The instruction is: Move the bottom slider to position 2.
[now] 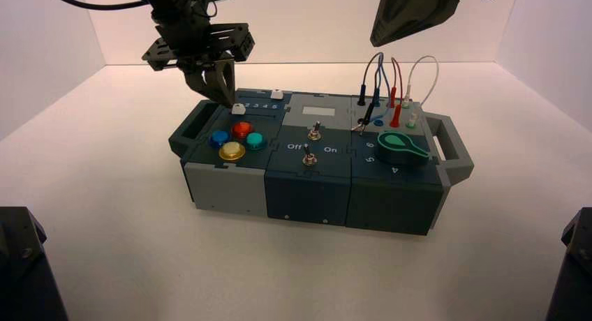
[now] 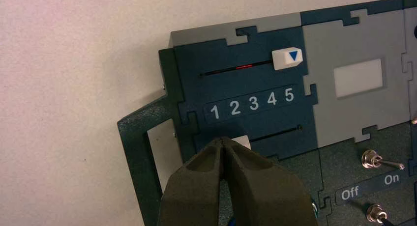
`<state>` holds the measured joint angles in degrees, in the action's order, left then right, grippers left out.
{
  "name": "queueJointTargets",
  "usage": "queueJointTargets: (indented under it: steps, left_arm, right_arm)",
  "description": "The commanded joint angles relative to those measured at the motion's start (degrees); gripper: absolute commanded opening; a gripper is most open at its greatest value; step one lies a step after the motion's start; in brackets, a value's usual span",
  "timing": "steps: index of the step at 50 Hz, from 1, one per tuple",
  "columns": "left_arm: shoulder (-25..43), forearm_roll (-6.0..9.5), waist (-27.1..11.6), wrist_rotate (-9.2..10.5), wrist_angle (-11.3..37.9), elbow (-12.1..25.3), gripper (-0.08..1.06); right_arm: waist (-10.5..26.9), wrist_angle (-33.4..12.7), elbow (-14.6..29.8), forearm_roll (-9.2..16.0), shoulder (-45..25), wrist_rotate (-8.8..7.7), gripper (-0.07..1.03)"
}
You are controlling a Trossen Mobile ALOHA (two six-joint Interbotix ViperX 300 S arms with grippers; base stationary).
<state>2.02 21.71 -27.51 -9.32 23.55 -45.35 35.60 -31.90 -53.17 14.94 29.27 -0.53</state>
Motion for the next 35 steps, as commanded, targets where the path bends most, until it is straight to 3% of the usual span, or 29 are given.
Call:
queueJointTargets:
  steps: [1, 35]
  left_arm:
    - [-0.8, 0.18, -0.5, 0.09, -0.2, 1.1, -0.03]
    - [-0.6, 0.35, -0.8, 0.18, 0.4, 1.2, -0.03]
  right_arm:
    - [0.2, 0.5, 1.1, 0.3, 0.3, 0.18, -0.02]
    - [0.3, 0.5, 1.1, 0.3, 0.4, 0.09, -0.02]
